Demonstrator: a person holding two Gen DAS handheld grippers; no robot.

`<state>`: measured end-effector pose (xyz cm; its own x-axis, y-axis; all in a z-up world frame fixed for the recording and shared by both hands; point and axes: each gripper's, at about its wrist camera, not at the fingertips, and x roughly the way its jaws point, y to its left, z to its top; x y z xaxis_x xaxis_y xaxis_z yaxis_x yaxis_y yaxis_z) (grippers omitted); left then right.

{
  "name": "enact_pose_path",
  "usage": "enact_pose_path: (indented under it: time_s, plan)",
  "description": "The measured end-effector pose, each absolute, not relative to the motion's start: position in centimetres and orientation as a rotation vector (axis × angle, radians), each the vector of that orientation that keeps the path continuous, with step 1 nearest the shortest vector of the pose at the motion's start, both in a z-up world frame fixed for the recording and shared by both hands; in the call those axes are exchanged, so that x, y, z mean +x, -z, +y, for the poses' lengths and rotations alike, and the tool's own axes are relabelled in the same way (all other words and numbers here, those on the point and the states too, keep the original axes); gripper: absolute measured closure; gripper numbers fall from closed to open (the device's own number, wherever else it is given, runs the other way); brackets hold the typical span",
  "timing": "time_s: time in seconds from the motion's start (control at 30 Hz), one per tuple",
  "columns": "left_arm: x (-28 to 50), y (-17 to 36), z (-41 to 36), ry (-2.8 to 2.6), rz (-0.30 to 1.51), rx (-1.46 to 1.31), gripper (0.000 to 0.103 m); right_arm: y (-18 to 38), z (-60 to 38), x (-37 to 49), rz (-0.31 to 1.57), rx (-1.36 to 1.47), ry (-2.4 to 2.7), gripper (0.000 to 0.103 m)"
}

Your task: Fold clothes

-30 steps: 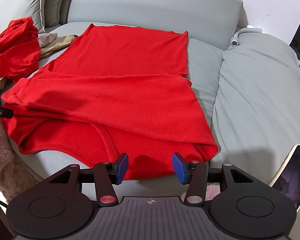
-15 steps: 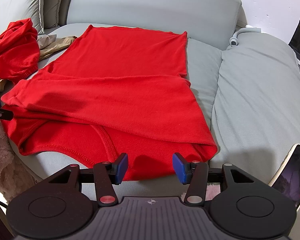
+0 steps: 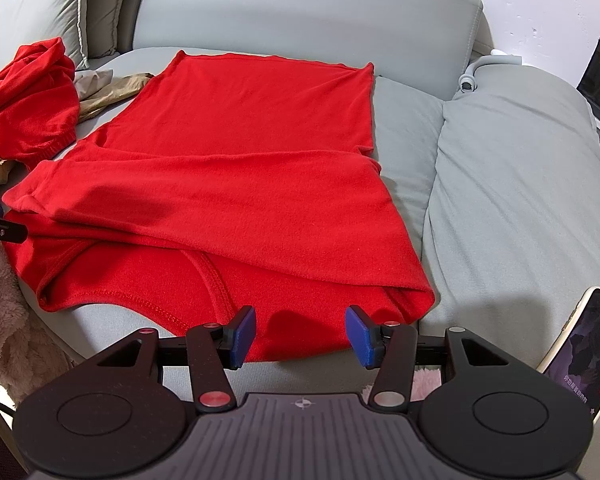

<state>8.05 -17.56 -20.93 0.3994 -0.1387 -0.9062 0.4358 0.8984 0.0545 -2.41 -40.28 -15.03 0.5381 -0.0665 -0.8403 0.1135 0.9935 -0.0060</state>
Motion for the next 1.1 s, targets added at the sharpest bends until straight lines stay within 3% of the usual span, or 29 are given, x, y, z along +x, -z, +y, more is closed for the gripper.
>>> enact_pose_path:
  time_s: [1.1]
  plan:
    - [8.15, 20.6, -17.42, 0.373, 1.104, 0.304, 0.037, 15.1, -40.14, -2.36, 1.003, 0.06, 0.109, 0.053]
